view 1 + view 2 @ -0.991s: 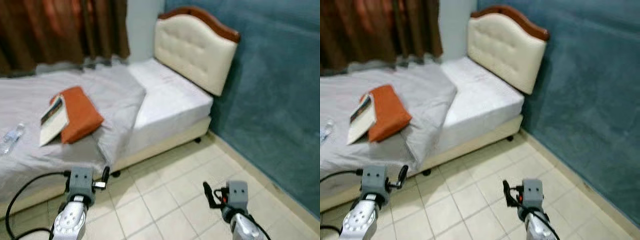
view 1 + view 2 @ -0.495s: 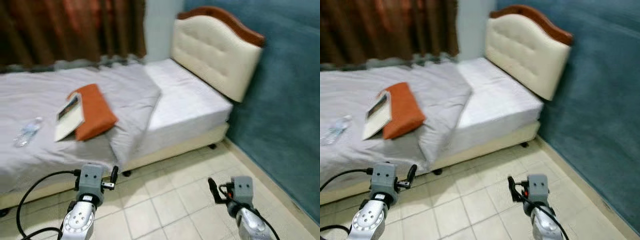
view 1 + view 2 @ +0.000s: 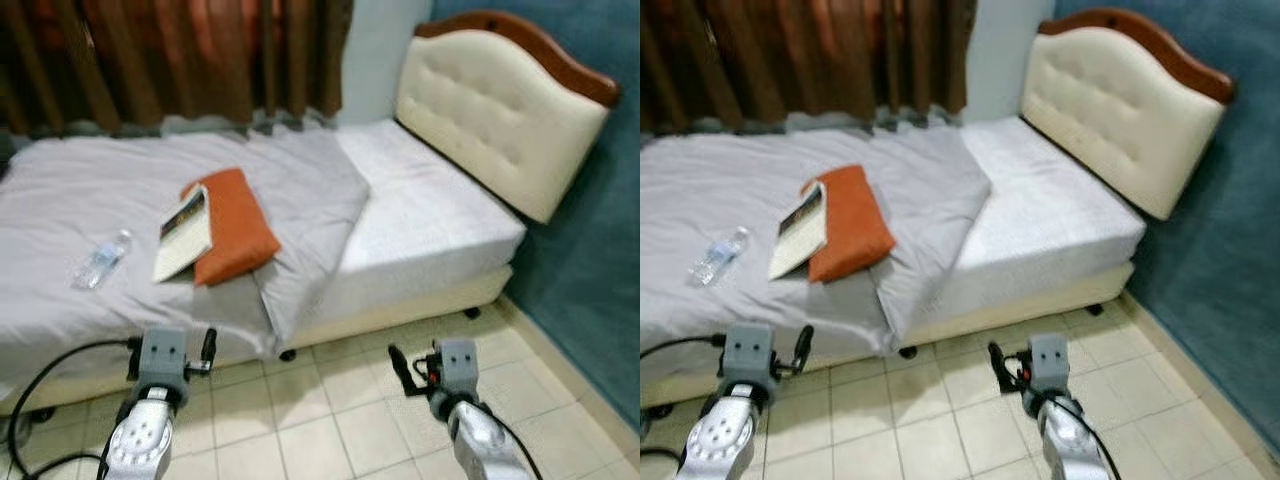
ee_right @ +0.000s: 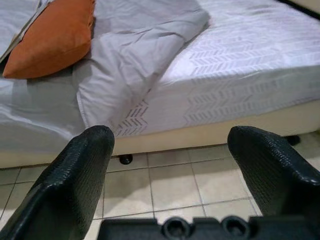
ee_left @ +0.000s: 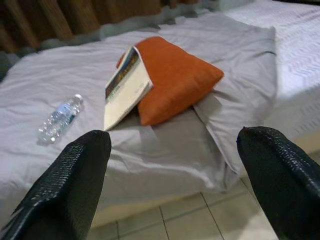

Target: Clean up the room

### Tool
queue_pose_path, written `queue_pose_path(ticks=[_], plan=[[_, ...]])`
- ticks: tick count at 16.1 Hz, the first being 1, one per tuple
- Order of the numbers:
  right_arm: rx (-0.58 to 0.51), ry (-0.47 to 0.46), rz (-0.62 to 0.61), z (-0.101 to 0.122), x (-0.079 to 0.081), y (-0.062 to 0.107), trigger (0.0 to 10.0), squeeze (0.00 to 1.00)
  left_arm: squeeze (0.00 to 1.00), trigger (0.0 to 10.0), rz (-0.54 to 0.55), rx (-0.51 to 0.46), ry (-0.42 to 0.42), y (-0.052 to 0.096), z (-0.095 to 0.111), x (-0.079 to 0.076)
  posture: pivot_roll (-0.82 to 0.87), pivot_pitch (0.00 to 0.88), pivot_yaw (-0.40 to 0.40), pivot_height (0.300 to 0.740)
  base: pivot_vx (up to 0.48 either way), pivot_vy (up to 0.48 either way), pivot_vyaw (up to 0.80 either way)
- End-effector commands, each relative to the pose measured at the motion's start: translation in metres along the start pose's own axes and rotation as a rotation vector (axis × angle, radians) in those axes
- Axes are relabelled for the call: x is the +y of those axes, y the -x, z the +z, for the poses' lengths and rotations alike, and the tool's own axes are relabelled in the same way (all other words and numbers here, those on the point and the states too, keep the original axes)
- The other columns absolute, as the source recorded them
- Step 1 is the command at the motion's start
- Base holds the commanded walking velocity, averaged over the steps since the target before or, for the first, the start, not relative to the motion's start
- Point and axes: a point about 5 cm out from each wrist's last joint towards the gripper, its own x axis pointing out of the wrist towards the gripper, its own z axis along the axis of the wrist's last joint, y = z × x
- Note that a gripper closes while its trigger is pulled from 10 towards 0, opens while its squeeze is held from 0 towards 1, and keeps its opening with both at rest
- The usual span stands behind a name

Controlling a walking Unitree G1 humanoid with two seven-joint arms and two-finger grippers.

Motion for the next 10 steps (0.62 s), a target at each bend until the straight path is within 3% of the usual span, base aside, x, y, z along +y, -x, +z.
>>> queue_pose_path(ticks=[1,10], plan=[[0.009,0.007,-0.013,-0.0013,-0.0053,0.0005,10.0,0.00,0.00,10.0,-0.005,-0.001,-0.006,0.0000,-0.0009,-0.0020,0.10,0.000,-0.085,0.740,0.405,0.259,0.63],[0.008,0.013,0.023,-0.0001,0.0016,-0.0045,10.0,0.00,0.00,10.0,-0.007,0.008,-0.018,0.0012,-0.0015,0.0043,0.12,0.000,-0.092,0.740,0.395,0.269,0.62]])
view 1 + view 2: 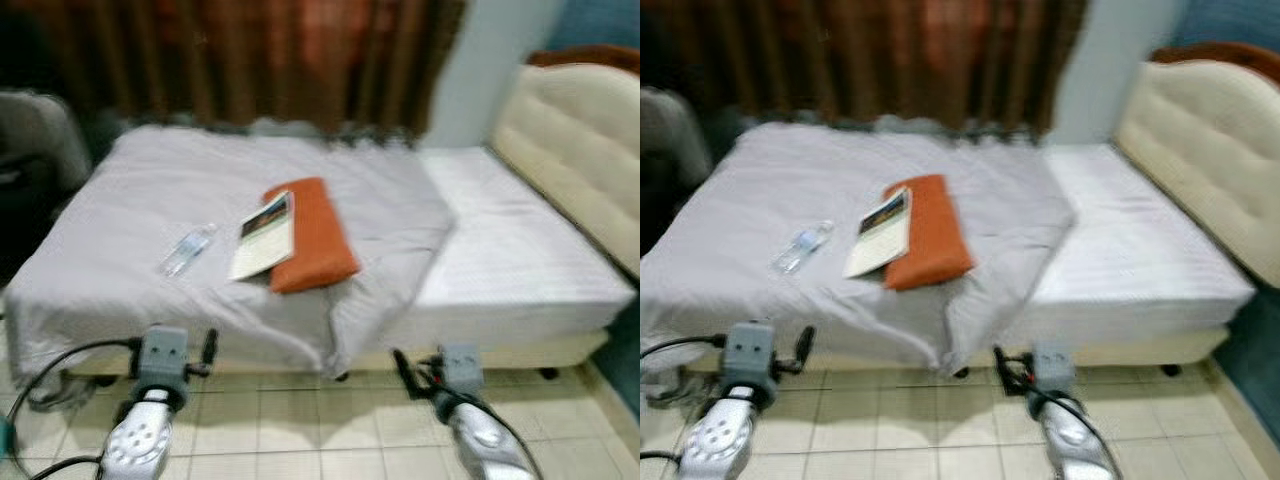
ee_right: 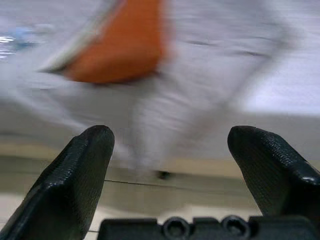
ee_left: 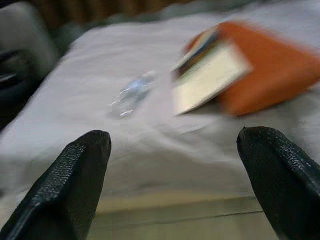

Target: Clean up the room

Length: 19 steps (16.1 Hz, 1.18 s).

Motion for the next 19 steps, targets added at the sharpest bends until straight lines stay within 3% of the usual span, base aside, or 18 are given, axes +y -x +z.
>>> queue_pose_path(ticks=[1,8,13,14,15,16,19], plan=[[0.018,0.016,-0.010,-0.005,-0.009,0.004,10.0,0.00,0.00,10.0,-0.020,-0.008,0.001,0.000,0.003,-0.006,0.12,0.000,-0.095,0.740,0.337,0.341,0.62],[0.014,0.010,0.003,-0.005,-0.006,0.004,10.0,0.00,0.00,10.0,-0.027,-0.005,-0.014,0.000,0.002,-0.004,0.13,0.000,-0.098,0.740,0.325,0.354,0.62],[-0.023,-0.063,-0.082,-0.004,-0.015,0.011,10.0,0.00,0.00,10.0,-0.055,0.042,0.068,-0.002,-0.006,-0.008,0.09,0.000,-0.069,0.740,0.323,0.355,0.57],[-0.043,-0.036,-0.111,-0.002,-0.019,0.016,10.0,0.00,0.00,10.0,-0.093,0.052,0.104,-0.006,-0.007,-0.016,0.09,0.000,-0.069,0.740,0.322,0.356,0.53],[-0.043,-0.036,-0.111,-0.002,-0.019,0.016,10.0,0.00,0.00,10.0,-0.093,0.052,0.104,-0.006,-0.007,-0.016,0.09,0.000,-0.069,0.740,0.322,0.356,0.53],[-0.062,-0.014,-0.146,0.000,-0.024,0.022,10.0,0.00,0.00,10.0,-0.151,0.047,0.103,-0.012,-0.005,-0.029,0.02,0.000,-0.028,0.740,0.322,0.352,0.50],[-0.078,-0.012,-0.192,0.000,-0.031,0.028,10.0,0.00,0.00,10.0,-0.215,0.036,0.097,-0.022,0.002,-0.043,-0.03,0.000,-0.002,0.740,0.212,0.240,0.00]])
